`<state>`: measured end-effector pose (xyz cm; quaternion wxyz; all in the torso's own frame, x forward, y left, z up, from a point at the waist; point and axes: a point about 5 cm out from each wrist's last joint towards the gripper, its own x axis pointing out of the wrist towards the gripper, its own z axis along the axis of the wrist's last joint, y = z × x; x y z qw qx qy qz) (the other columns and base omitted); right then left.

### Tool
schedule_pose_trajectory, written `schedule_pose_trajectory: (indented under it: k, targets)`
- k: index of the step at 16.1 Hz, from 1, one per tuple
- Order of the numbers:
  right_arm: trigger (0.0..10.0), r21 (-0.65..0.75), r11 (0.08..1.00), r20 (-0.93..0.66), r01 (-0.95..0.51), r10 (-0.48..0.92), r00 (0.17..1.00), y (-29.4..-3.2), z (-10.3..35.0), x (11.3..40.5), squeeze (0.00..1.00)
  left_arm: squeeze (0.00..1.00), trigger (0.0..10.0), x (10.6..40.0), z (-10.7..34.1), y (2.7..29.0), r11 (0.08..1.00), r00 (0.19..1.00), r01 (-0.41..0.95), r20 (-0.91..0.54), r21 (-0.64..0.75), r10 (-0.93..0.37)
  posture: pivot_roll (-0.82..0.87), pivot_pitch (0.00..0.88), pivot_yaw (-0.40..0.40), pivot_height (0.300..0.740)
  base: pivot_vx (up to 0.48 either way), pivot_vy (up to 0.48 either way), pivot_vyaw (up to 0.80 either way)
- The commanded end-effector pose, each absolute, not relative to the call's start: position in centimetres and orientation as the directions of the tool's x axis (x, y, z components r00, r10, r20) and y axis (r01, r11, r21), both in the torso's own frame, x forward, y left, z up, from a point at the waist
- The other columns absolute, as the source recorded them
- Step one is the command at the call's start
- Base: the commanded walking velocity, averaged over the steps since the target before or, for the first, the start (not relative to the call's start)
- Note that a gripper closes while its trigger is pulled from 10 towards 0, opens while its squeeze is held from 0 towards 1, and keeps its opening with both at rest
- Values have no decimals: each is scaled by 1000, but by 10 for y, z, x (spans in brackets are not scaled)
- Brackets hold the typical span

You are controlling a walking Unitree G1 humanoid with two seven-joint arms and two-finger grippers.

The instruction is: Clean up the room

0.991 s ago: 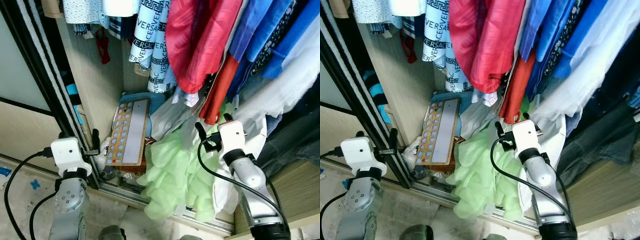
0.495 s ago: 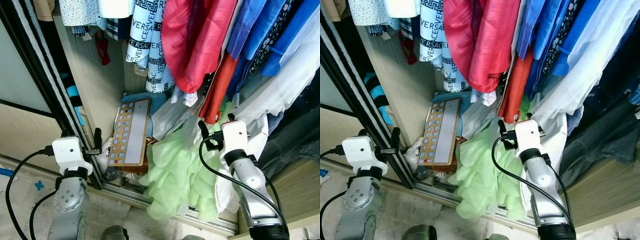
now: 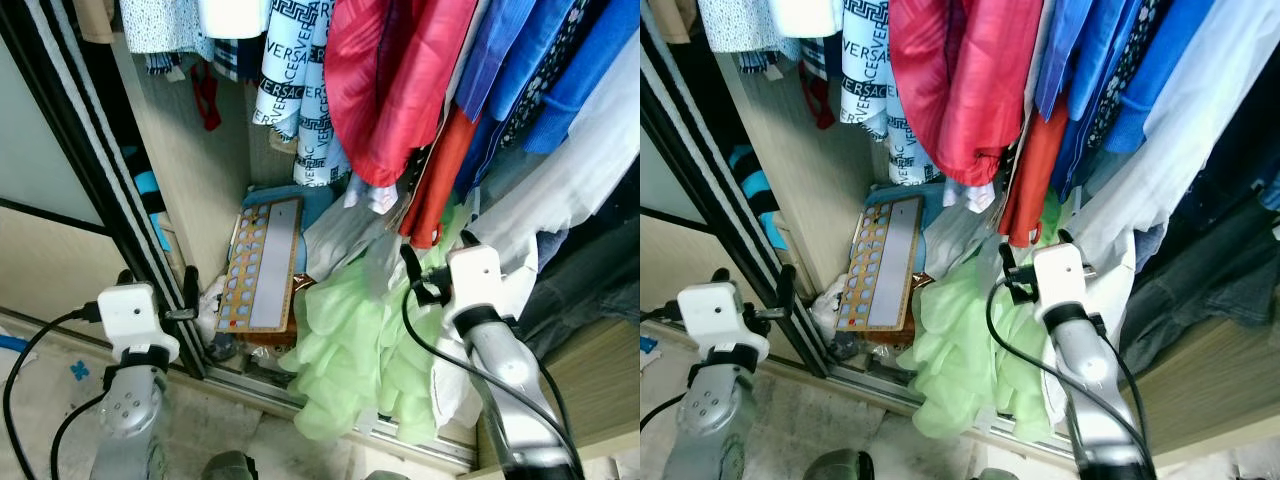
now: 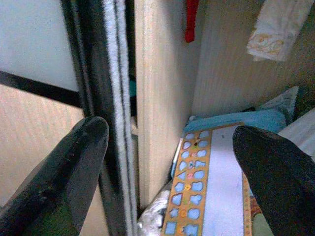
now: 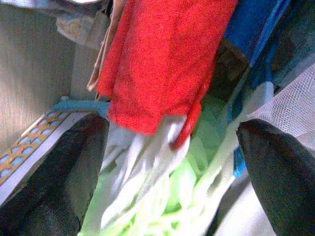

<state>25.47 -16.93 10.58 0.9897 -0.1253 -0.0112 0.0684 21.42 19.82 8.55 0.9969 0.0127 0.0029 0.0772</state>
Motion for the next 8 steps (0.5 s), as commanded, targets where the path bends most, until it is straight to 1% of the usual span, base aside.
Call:
schedule_pose_trajectory:
  k: [1, 6, 8]
  targets:
    - [10000, -257, 959, 7, -124, 130, 991, -176, 109, 251, 0, 0, 10000, 213, 91, 198, 989, 989, -145, 17, 29, 145, -51, 0, -34, 740, 0, 0, 0]
    - [10000, -252, 961, -22, -113, 111, 994, -178, 106, 249, 0, 0, 10000, 215, 90, 198, 991, 991, -132, 9, 35, 132, -52, 0, -30, 740, 0, 0, 0]
    - [10000, -203, 975, -95, -89, 71, 993, -186, 96, 251, 0, 0, 10000, 215, 89, 197, 992, 992, -123, 0, 36, 123, -52, 0, -29, 740, 0, 0, 0]
